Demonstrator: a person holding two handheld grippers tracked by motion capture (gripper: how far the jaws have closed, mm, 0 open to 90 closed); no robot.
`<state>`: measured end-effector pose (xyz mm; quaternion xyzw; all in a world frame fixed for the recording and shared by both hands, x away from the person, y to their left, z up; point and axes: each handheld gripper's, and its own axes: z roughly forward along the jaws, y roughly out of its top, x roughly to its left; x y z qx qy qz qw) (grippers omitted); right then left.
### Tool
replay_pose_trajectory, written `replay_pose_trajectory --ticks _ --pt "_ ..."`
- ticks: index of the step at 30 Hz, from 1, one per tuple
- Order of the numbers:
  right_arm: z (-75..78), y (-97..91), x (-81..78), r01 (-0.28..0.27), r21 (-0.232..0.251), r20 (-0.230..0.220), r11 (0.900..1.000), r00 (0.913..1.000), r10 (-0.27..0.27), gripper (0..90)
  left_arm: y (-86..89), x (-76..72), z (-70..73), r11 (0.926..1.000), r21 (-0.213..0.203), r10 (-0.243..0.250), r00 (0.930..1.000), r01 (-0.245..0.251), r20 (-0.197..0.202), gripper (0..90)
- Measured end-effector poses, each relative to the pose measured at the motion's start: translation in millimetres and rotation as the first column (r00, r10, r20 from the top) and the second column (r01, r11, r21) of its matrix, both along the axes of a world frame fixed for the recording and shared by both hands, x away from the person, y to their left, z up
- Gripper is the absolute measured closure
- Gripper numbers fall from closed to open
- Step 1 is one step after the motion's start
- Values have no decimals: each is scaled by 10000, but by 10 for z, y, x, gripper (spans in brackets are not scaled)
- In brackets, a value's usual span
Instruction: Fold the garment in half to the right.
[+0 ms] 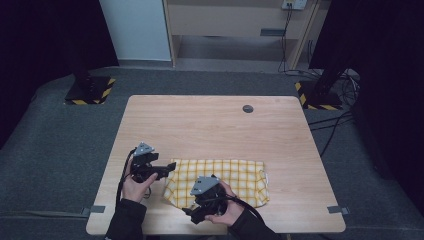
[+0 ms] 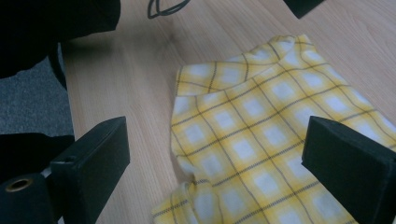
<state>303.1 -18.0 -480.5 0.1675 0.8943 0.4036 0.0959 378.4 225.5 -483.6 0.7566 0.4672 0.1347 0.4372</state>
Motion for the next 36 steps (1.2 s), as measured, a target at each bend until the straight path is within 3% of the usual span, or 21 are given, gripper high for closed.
replay_pose_trajectory --ticks 19,36 --pt "-159 310 -16 -387 -320 130 9987 9991 392 91 -95 176 -153 9982 375 -450 9972 473 -592 131" --pt "-271 440 -3 -283 -377 232 9989 9993 292 107 -122 267 -284 9975 22 -702 9922 708 -1031 146"
